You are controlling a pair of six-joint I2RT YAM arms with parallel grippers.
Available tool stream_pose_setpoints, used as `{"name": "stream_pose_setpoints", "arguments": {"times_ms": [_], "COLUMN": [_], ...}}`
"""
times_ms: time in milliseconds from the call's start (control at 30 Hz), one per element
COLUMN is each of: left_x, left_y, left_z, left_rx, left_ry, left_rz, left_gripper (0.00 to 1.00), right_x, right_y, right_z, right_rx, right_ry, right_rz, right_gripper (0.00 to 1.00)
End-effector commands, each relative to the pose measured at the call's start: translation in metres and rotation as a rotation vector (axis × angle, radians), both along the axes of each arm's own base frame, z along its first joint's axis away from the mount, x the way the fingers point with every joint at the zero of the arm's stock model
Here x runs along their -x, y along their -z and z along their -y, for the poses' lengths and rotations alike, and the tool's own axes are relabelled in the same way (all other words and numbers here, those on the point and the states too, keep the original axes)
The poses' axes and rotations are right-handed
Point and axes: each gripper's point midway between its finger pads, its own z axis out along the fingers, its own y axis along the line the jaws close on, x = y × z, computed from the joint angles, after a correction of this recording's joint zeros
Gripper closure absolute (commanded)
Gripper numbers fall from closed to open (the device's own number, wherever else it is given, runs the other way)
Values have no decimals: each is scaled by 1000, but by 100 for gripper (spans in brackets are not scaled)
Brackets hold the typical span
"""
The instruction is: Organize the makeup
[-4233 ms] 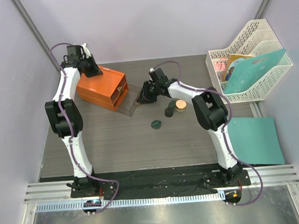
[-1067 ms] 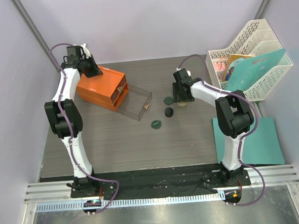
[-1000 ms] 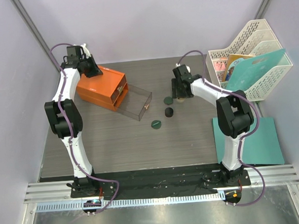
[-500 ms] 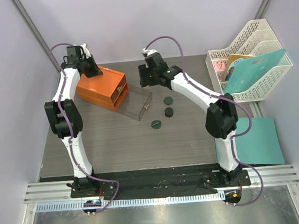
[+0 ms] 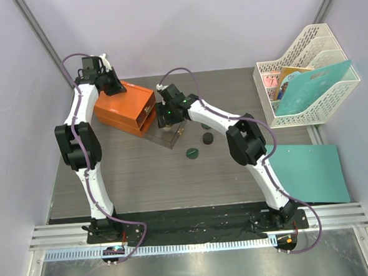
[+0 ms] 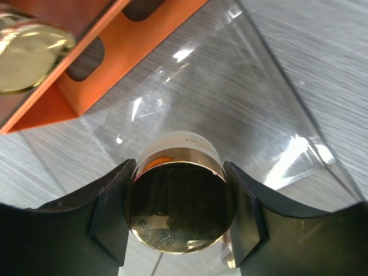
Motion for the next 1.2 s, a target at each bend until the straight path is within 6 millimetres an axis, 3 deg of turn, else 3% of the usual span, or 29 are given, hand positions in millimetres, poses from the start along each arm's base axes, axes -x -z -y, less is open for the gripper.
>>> {"name": "stream_pose_setpoints", "arguments": {"times_ms": [0, 33, 67, 133, 167, 267, 433, 533, 567, 600, 633, 667, 700, 733, 767, 800, 833, 867, 933, 967, 1033, 1167], "left_x": [191, 191, 191, 191, 192, 191, 192, 192, 191, 192, 192, 192, 192, 193, 193, 193, 193, 193, 193, 194, 193, 193], "left_y": [173, 174, 174, 174, 174, 173, 174, 174, 173, 174, 173, 173, 173, 174, 174, 173, 174, 173, 173, 174, 174, 173], "left_z": [-25, -26, -25, -26, -26, -25, -25, -25, -25, -25, -25, -25, -25, -25, -25, -25, -25, -25, -25, -25, -25, -26], "left_rx": [-150, -151, -151, -151, -151, -148, -148, -148, -148, -148, -148, -150, -147, -148, -147, -147, -147, -147, -147, -148, -149, -148], "left_ry": [20, 20, 22, 20, 20, 21, 21, 21, 21, 21, 20, 21, 21, 21, 22, 22, 22, 22, 22, 21, 23, 21], "left_rz": [-923, -924, -924, -924, -926, -921, -924, -924, -923, -926, -925, -924, -924, -926, -926, -927, -926, -927, -926, -927, -925, -924], "left_gripper": [100, 100, 100, 100, 100, 100, 100, 100, 100, 100, 100, 100, 100, 100, 100, 100, 100, 100, 100, 100, 100, 100], "right_x": [-8, -7, -8, -9, -10, -14, -17, -21, -24, -24, -24, -20, -20, -18, -9, -7, -3, 6, 15, 24, 35, 61], "right_y": [-40, -34, -33, -31, -32, -31, -48, -74, -75, -96, -103, -94, -117, -117, -100, -99, -111, -91, -90, -71, -64, -19], "right_z": [-33, -35, -36, -37, -36, -33, -29, -22, -13, -4, 3, 15, 32, 44, 59, 74, 92, 108, 136, 150, 166, 188], "right_rx": [-125, -120, -122, -118, -115, -102, -108, -129, -110, -127, -126, -94, -95, -77, -28, 5, 22, 81, 130, 179, 212, 274], "right_ry": [-41, -49, -47, -46, -40, -20, 8, 41, 78, 102, 119, 139, 173, 192, 197, 221, 245, 246, 279, 284, 298, 301], "right_rz": [55, 43, 42, 43, 47, 57, 93, 127, 140, 166, 173, 160, 199, 200, 173, 183, 197, 167, 155, 118, 101, -8], "right_gripper": [81, 77, 62, 50, 40, 29, 24, 22, 22, 22, 22, 22, 21, 21, 21, 21, 16, 16, 15, 15, 14, 15]}}
